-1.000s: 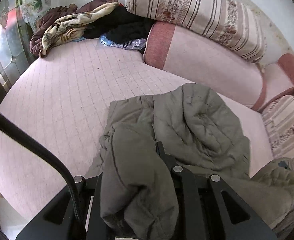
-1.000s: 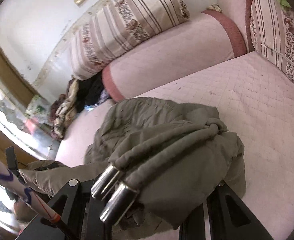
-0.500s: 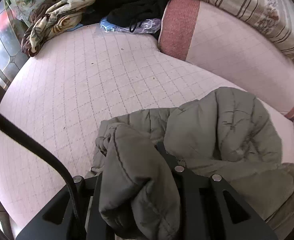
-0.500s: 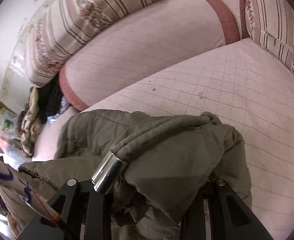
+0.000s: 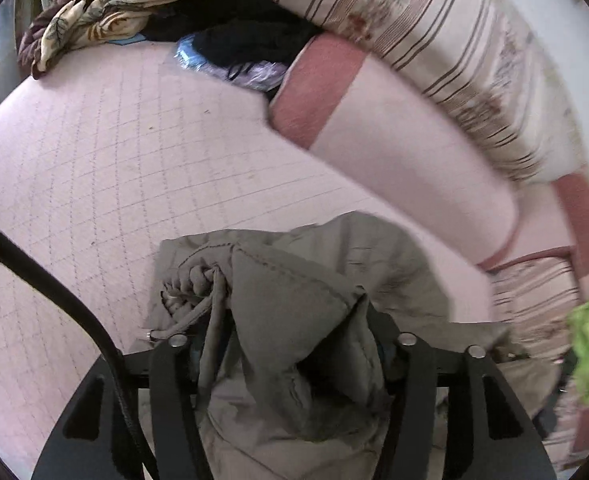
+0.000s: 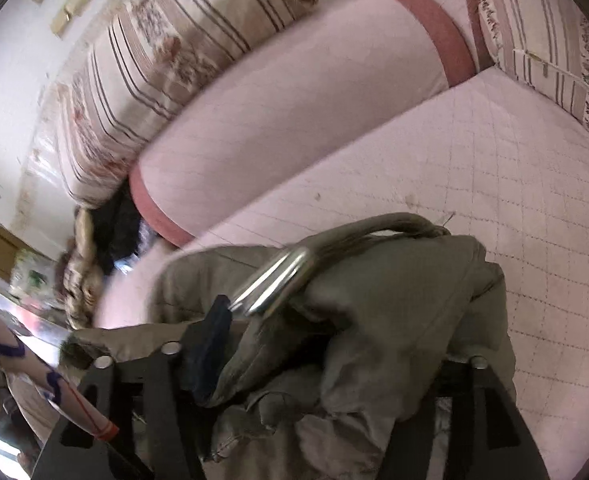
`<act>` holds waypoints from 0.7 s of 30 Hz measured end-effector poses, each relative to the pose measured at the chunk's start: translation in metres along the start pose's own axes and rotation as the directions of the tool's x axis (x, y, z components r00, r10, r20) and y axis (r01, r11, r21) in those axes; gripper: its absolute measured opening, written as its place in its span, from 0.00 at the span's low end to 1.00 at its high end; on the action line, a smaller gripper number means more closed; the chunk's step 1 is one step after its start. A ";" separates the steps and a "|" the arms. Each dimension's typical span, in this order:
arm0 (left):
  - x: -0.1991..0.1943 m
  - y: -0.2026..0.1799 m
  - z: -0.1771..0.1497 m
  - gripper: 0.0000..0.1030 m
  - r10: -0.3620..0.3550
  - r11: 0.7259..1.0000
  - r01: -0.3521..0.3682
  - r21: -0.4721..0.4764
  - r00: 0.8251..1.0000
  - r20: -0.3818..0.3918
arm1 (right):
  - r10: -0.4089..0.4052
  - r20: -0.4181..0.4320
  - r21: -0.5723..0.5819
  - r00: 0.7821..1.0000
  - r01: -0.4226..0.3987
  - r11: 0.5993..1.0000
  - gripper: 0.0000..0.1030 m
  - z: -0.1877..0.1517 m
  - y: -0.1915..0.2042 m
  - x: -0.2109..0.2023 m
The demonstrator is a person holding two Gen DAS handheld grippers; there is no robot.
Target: Fold large clothes
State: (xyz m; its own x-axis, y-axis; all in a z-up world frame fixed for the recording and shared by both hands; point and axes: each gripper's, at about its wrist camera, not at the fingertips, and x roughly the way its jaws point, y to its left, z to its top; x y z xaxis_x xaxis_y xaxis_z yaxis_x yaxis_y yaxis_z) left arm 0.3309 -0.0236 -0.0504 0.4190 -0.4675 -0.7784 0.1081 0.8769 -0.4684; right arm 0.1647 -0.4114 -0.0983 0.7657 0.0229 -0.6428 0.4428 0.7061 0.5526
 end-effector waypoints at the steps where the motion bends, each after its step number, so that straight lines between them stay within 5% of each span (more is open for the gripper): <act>1: -0.009 -0.002 0.000 0.58 -0.021 1.000 0.021 -0.003 1.000 0.002 | 0.008 0.014 0.004 1.000 -0.008 1.000 0.74 0.002 0.004 -0.008; 5: -0.033 -0.004 -0.002 0.61 -0.084 0.996 0.084 -0.021 0.996 -0.006 | 0.023 0.046 -0.021 0.999 -0.022 1.000 0.87 0.001 0.020 -0.029; 11: -0.053 0.022 -0.002 0.65 -0.225 0.964 0.223 -0.142 0.974 0.003 | 0.011 0.107 -0.035 0.994 -0.007 0.999 0.89 -0.005 0.027 -0.057; 16: -0.068 0.032 0.001 0.67 -0.125 0.980 0.135 -0.148 0.989 0.076 | -0.054 0.184 -0.062 0.981 0.066 0.996 0.91 -0.004 0.029 -0.080; 21: -0.069 0.026 -0.007 0.67 -0.031 0.995 0.040 -0.094 0.995 0.098 | 0.008 0.240 -0.231 0.971 0.049 0.972 0.91 -0.050 0.060 -0.115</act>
State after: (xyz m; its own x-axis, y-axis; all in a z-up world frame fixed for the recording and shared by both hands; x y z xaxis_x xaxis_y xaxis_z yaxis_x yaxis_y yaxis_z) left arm 0.2987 0.0312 -0.0116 0.5019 -0.4809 -0.7189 0.0395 0.8431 -0.5364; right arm 0.0802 -0.3366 -0.0180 0.8589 -0.1422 -0.4920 0.3600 0.8509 0.3826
